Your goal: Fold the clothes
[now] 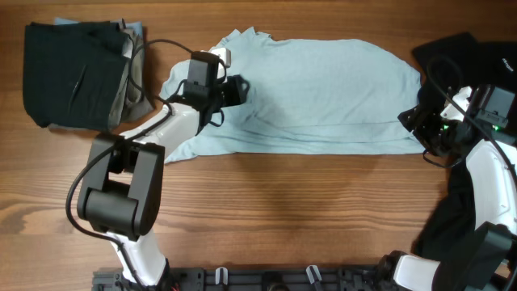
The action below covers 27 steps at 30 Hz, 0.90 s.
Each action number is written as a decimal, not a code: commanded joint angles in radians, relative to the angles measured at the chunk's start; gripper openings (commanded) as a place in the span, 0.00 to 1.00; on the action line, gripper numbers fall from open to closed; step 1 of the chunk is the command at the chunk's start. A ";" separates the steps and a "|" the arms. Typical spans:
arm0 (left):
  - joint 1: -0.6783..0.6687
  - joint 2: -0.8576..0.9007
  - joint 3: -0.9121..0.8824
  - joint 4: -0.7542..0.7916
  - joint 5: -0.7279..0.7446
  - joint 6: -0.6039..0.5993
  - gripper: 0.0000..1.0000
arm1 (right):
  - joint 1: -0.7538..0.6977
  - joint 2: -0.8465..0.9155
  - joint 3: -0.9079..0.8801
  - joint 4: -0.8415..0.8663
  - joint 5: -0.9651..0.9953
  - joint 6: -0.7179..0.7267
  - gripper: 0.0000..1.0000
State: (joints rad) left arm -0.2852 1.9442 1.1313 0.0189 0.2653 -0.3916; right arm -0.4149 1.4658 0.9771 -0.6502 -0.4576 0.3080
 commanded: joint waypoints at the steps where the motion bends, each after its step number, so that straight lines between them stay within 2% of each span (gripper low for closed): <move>1: 0.070 -0.061 0.010 -0.077 -0.079 0.021 0.04 | 0.003 0.003 0.013 0.001 0.016 -0.017 0.61; 8: 0.204 -0.037 0.010 -0.129 -0.026 -0.013 0.04 | 0.003 0.003 0.013 0.002 0.016 -0.016 0.61; 17: 0.222 0.034 0.010 -0.085 0.023 -0.013 0.04 | 0.003 0.003 0.013 -0.003 0.016 -0.016 0.61; 20: 0.222 0.050 0.010 -0.065 0.026 -0.013 0.12 | 0.003 0.003 0.013 -0.009 0.016 -0.017 0.61; 21: 0.222 0.053 0.010 -0.058 0.025 -0.013 0.24 | 0.003 0.003 0.013 -0.010 0.016 -0.017 0.61; 24: 0.222 0.055 0.010 -0.039 0.026 -0.013 0.48 | 0.003 0.003 0.013 -0.013 0.016 -0.017 0.61; 27: 0.219 0.056 0.010 -0.028 0.026 -0.013 0.52 | 0.003 0.003 0.013 -0.014 0.016 -0.017 0.61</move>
State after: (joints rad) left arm -0.0597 1.9842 1.1316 -0.0208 0.2768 -0.4065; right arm -0.4149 1.4658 0.9771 -0.6609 -0.4511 0.3080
